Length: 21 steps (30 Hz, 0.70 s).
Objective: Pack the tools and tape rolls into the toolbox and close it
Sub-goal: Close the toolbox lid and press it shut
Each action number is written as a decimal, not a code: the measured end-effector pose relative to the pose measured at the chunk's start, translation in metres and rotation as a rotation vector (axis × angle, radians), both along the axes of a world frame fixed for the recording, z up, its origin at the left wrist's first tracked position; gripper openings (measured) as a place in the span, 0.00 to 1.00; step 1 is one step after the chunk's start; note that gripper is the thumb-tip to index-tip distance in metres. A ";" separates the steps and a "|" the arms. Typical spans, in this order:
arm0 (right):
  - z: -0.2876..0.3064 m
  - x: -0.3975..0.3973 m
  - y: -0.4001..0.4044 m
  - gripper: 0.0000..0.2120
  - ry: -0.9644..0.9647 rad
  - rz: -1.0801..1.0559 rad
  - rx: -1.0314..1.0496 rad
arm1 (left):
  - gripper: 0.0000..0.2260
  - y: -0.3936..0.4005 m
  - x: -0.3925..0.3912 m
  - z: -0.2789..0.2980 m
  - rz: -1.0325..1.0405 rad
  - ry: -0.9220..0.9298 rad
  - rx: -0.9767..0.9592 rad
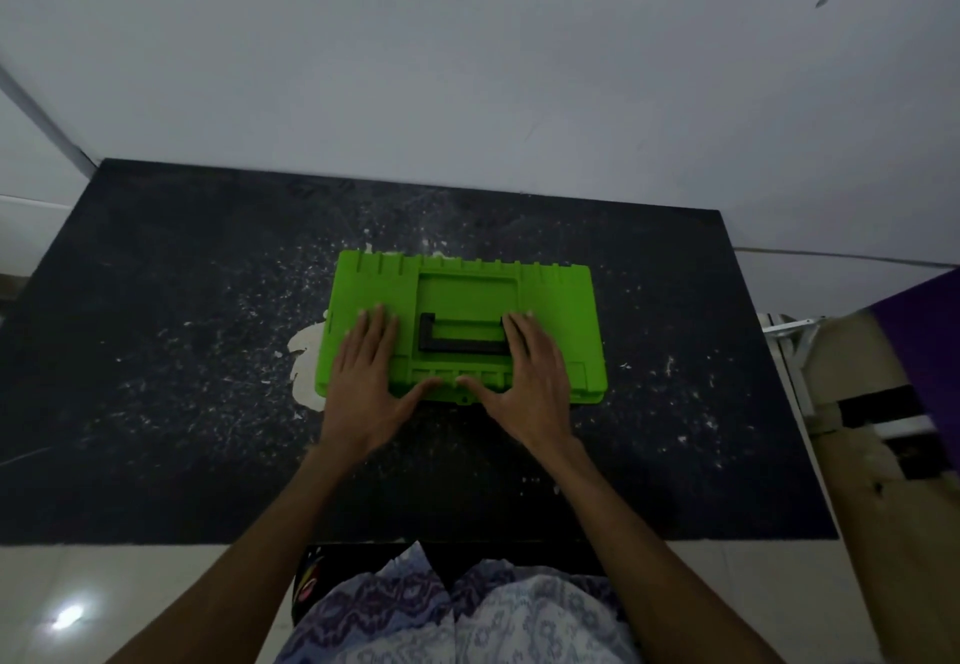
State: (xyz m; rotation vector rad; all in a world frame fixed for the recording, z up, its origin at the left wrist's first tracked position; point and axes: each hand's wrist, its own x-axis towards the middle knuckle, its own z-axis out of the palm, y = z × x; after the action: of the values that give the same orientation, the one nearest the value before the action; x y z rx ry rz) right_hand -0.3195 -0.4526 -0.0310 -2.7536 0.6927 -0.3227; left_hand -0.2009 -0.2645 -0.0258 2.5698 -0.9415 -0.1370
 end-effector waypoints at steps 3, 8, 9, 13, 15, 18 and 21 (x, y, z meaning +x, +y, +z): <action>-0.001 0.001 0.002 0.50 -0.020 -0.014 -0.004 | 0.43 0.001 0.000 -0.001 -0.012 -0.038 0.031; -0.002 0.007 0.002 0.50 -0.039 -0.068 -0.010 | 0.43 0.001 0.000 -0.002 -0.021 -0.078 0.079; -0.003 0.008 0.002 0.50 -0.040 -0.072 -0.010 | 0.43 0.000 0.001 -0.003 -0.019 -0.081 0.088; -0.005 0.012 -0.001 0.49 -0.064 -0.075 -0.023 | 0.42 -0.001 0.006 -0.005 -0.020 -0.105 0.110; -0.003 0.019 -0.007 0.49 -0.067 -0.069 -0.008 | 0.42 -0.007 0.011 -0.005 -0.017 -0.099 0.112; -0.002 0.034 -0.017 0.48 -0.067 -0.064 0.004 | 0.43 -0.017 0.026 -0.004 -0.017 -0.077 0.113; -0.002 0.051 -0.027 0.46 -0.074 -0.068 0.002 | 0.43 -0.028 0.046 -0.006 -0.017 -0.068 0.134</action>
State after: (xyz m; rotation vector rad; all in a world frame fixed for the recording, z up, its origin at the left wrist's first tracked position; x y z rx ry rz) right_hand -0.2685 -0.4791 -0.0333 -2.7059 0.7678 -0.4355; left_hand -0.1545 -0.2921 -0.0317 2.7053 -1.0105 -0.1217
